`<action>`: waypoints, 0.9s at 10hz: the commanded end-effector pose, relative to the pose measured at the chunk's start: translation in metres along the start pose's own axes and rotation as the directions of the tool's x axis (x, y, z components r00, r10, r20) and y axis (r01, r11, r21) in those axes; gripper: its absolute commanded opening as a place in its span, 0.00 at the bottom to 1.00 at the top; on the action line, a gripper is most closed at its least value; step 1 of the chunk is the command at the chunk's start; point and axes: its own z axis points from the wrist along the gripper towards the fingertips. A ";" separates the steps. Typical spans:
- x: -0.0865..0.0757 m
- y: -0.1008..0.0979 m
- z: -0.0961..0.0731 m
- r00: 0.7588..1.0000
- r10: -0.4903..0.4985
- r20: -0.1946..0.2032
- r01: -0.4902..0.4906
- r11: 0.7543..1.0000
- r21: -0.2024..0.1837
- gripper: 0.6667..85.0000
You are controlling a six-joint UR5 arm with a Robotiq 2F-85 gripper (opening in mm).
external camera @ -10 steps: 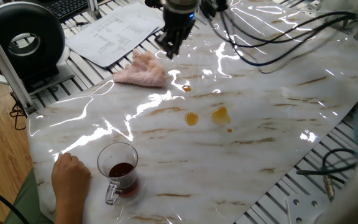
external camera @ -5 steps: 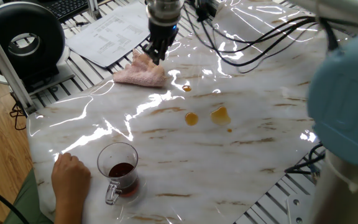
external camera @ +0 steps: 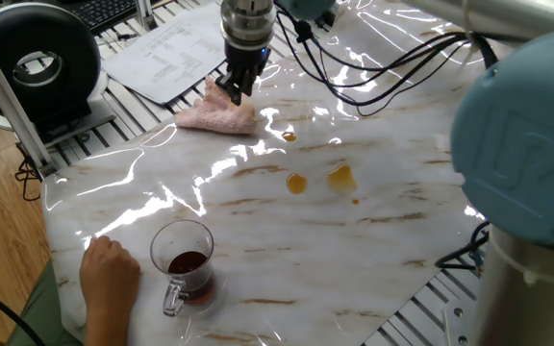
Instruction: Clean the table with a cloth
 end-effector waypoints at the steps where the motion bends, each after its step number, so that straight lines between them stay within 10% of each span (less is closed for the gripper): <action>1: -0.024 -0.003 0.019 0.999 -0.034 0.001 0.034 0.999 -0.011 0.49; 4: -0.044 -0.006 0.058 0.997 -0.042 -0.064 0.041 0.999 -0.016 0.55; 9: -0.042 -0.009 0.075 0.985 -0.115 -0.132 0.115 0.993 -0.010 0.73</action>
